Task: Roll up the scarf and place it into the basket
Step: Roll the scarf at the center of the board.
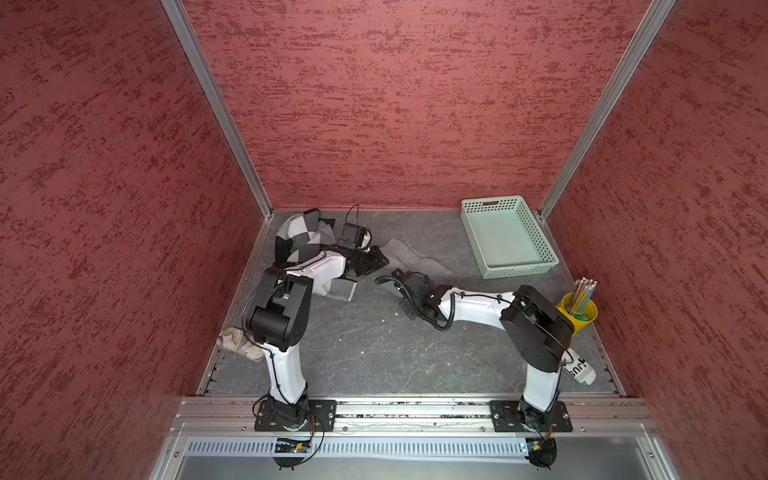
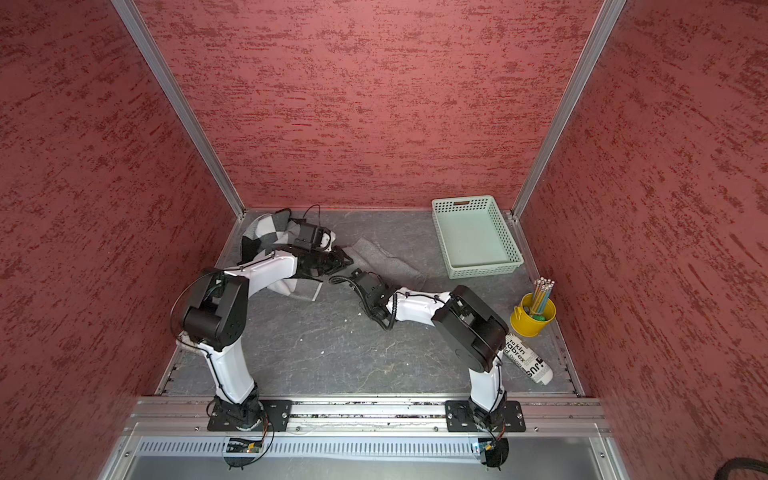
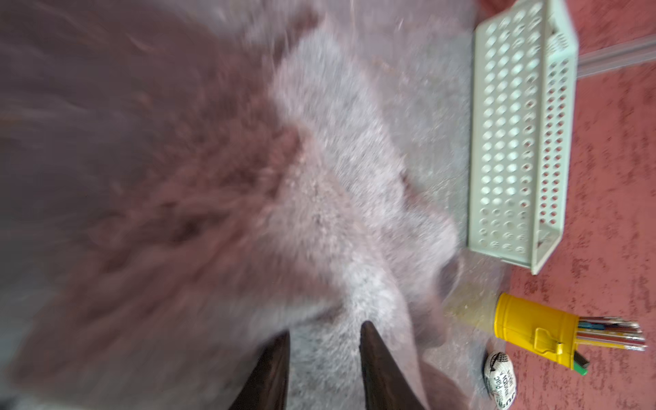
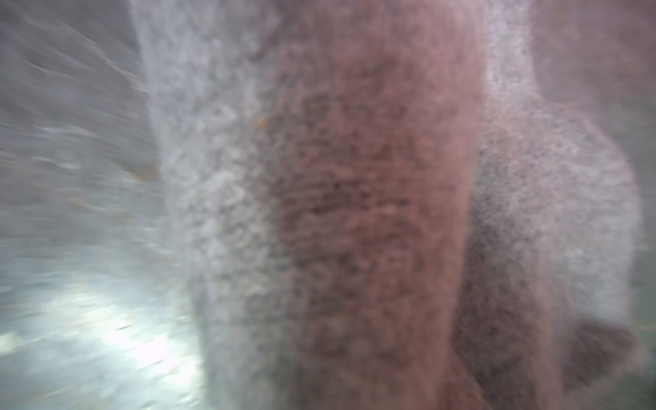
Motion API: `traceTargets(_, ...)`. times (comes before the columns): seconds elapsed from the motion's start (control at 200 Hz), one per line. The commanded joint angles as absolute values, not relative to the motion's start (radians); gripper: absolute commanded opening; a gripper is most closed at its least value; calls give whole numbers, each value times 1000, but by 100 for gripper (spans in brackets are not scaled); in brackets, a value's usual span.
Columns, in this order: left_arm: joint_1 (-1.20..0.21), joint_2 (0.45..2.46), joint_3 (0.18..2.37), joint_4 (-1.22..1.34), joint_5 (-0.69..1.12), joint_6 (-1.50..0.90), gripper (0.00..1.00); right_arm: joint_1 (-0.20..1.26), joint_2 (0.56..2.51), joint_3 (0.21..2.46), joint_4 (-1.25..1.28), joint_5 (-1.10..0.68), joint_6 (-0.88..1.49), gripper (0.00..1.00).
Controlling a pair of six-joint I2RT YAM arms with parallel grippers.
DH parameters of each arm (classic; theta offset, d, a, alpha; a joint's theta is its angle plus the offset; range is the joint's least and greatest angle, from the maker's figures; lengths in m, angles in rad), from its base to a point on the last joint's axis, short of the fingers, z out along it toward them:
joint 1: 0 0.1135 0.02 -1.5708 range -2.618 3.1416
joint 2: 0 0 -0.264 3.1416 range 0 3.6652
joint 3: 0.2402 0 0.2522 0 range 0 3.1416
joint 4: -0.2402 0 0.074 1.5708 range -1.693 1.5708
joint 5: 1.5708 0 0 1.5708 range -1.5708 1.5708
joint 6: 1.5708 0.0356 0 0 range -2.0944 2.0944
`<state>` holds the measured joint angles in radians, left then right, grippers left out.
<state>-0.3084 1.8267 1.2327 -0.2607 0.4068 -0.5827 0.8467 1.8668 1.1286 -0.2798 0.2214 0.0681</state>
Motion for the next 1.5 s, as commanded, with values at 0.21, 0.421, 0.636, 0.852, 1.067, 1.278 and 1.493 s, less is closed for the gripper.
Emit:
traceTargets(0.21, -376, 1614, 1179, -353, 322, -513, 37, 686, 1821, 1101, -308, -637, 353, 13)
traceTargets(0.421, -423, 1564, 1130, -378, 332, -519, 36, 594, 1927, 1086, -274, -825, 425, 14)
traceTargets(0.636, -425, 1578, 1085, -386, 340, -491, 36, 538, 2011, 1081, -190, -999, 507, 16)
traceTargets(0.852, -388, 1711, 1090, -266, 359, -484, 35, 537, 2008, 1047, -56, -1092, 641, 23)
traceTargets(1.067, -337, 1885, 1149, -178, 389, -523, 31, 537, 1971, 1066, -176, -963, 602, 40)
traceTargets(1.278, -331, 1948, 1181, -196, 388, -528, 29, 537, 1789, 1153, -430, -668, 485, 57)
traceTargets(1.493, -327, 1969, 1184, -207, 392, -530, 29, 584, 1573, 1181, -591, -209, 440, 66)
